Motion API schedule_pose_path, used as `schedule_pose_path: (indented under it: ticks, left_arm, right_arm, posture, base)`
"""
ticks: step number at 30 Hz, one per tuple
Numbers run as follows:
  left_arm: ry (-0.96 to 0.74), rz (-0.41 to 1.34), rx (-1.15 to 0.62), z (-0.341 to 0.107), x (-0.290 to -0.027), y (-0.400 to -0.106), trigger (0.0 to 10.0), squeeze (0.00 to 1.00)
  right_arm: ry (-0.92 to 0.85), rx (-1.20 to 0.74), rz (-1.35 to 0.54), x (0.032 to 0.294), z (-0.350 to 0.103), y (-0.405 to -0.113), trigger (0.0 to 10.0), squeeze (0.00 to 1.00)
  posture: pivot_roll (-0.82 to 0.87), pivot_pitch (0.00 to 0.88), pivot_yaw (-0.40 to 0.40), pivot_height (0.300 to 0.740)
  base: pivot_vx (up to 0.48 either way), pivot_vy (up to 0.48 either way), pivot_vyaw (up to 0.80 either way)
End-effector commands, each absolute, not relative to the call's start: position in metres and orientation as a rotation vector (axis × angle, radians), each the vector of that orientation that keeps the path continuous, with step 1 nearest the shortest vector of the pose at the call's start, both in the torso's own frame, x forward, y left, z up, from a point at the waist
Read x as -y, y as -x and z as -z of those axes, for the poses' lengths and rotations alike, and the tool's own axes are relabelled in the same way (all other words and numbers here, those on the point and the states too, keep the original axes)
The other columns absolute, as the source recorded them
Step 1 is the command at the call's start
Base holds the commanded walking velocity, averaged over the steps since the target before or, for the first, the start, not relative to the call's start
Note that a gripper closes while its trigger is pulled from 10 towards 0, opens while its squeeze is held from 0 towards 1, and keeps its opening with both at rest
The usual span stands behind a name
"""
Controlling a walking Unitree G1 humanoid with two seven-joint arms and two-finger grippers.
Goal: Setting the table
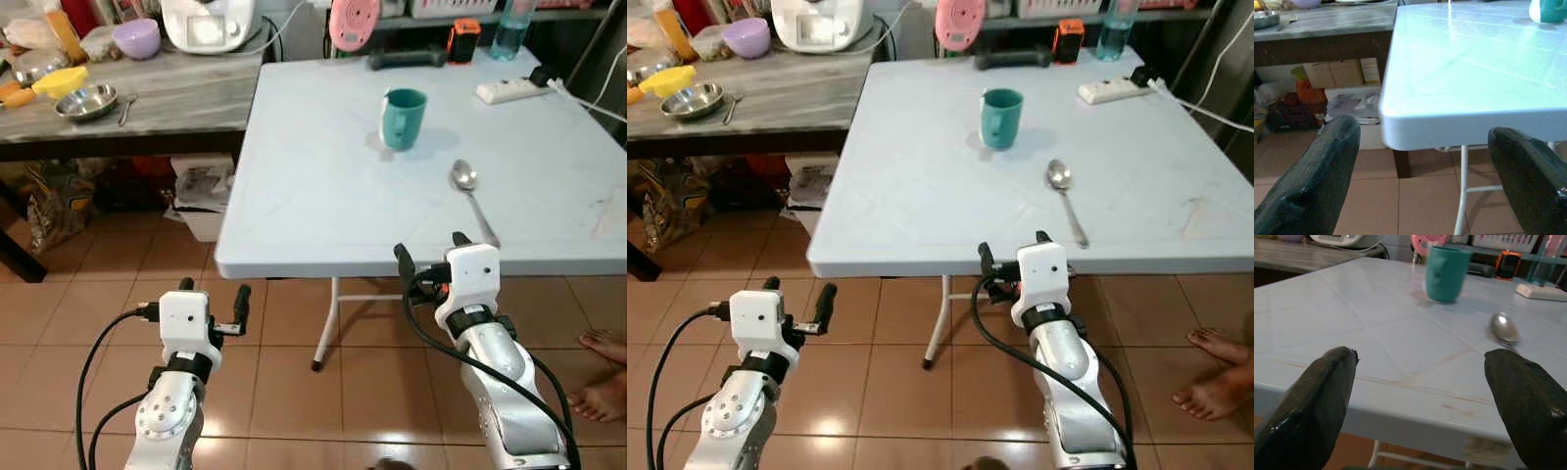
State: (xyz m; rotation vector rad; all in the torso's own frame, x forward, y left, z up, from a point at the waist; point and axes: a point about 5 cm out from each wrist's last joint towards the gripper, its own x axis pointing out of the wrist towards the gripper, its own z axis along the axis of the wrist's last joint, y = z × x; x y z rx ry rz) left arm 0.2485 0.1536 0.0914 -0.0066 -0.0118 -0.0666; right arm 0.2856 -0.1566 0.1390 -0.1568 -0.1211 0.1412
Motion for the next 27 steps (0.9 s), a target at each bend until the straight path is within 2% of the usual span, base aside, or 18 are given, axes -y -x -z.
schedule_pose_path:
  ticks: [1, 11, 27]
  left_arm:
    - [0.008, 0.070, -0.002, -0.089, -0.155, -0.246, 10.0, 0.00]
    - [-0.009, 0.049, -0.014, -0.087, -0.160, -0.242, 10.0, 0.00]
    - [0.034, 0.088, 0.022, -0.094, -0.155, -0.241, 10.0, 0.00]
  right_arm:
    - [0.150, 0.120, -0.145, 0.157, -0.139, -0.281, 10.0, 0.00]
    - [0.166, 0.048, -0.129, 0.172, -0.121, -0.257, 10.0, 0.00]
    - [0.178, 0.034, -0.105, 0.180, -0.121, -0.252, 10.0, 0.00]
  posture:
    - [-0.17, 0.143, 0.108, 0.740]
    - [-0.16, 0.148, 0.105, 0.740]
    - [-0.16, 0.153, 0.109, 0.740]
  base:
    - [0.000, -0.424, 0.00]
    - [0.000, -0.380, 0.00]
    - [0.000, 0.000, -0.03]
